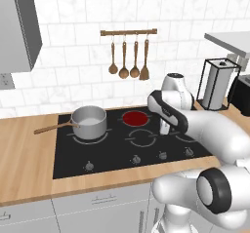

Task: Turn off the rear center burner of the stove.

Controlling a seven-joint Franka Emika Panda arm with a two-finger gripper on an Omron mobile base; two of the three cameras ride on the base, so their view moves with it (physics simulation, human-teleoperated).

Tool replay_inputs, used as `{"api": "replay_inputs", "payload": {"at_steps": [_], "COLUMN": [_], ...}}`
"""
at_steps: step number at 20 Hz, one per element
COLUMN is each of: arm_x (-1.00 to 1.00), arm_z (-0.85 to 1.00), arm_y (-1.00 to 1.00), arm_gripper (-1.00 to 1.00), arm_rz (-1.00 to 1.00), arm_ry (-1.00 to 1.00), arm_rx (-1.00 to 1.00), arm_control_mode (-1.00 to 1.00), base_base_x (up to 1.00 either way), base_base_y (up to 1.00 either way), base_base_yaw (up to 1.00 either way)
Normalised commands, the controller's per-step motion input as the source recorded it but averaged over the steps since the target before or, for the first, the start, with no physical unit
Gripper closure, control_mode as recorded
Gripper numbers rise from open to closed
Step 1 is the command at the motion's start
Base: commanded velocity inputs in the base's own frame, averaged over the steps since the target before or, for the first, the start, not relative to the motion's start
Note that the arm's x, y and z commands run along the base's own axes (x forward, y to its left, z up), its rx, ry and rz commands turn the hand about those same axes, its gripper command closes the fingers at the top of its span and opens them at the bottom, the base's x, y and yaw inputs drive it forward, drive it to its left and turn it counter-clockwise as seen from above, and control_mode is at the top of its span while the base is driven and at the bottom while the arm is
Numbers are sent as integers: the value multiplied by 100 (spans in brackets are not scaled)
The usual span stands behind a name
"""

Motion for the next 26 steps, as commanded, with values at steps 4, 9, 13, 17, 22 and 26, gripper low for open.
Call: {"api": "replay_inputs", "payload": {"at_steps": [4, 9, 13, 17, 22, 26], "arm_x": [9, 0, 0, 0, 0, -6], "arm_z": [0, -19, -24, -17, -13, -3], "arm_y": [0, 0, -1, -9, -11, -19], "arm_gripper": [-100, -100, -100, -100, -100, -100], "arm_rz": [0, 11, 24, 25, 20, 13], "arm_ry": [1, 3, 2, 6, 2, -1], "arm_rx": [-1, -2, 0, 0, 0, 0], "arm_control_mode": [-100, -100, -100, -100, -100, -100], "base_base_x": [0, 0, 0, 0, 0, 0], "base_base_y": [0, 0, 0, 0, 0, 0], "base_base_yaw": [0, 0, 0, 0, 0, 0]}}
